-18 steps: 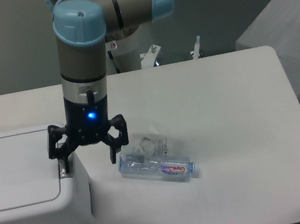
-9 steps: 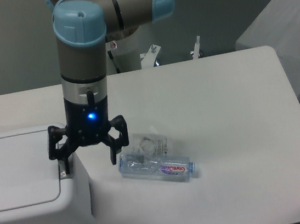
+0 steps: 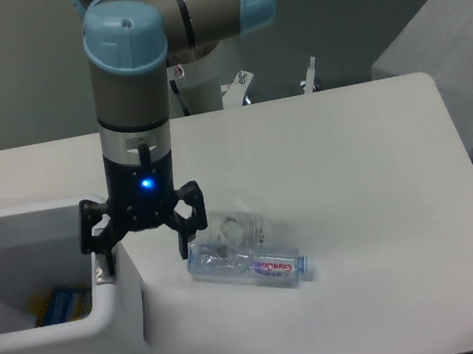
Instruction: Open the trash can
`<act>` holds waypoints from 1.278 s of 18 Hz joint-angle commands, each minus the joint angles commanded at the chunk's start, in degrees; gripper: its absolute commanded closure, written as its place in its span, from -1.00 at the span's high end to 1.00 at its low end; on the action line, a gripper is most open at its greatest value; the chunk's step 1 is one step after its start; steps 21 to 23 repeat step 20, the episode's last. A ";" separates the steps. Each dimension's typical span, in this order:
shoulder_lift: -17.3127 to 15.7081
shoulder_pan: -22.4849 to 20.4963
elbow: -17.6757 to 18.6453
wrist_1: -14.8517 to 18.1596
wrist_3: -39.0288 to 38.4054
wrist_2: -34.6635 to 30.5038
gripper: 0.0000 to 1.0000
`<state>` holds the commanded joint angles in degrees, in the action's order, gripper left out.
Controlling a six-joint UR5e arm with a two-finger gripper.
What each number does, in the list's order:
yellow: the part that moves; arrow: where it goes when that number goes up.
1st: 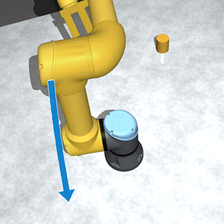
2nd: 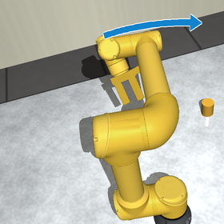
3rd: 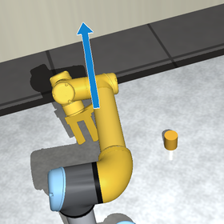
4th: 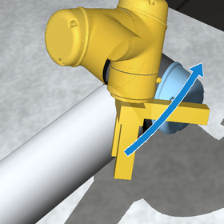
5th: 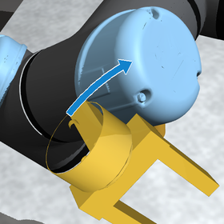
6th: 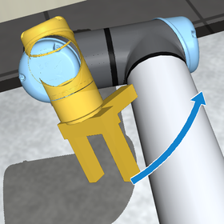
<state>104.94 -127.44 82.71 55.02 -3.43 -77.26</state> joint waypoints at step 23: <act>-3.34 -12.04 -7.12 13.45 42.18 -9.40 1.00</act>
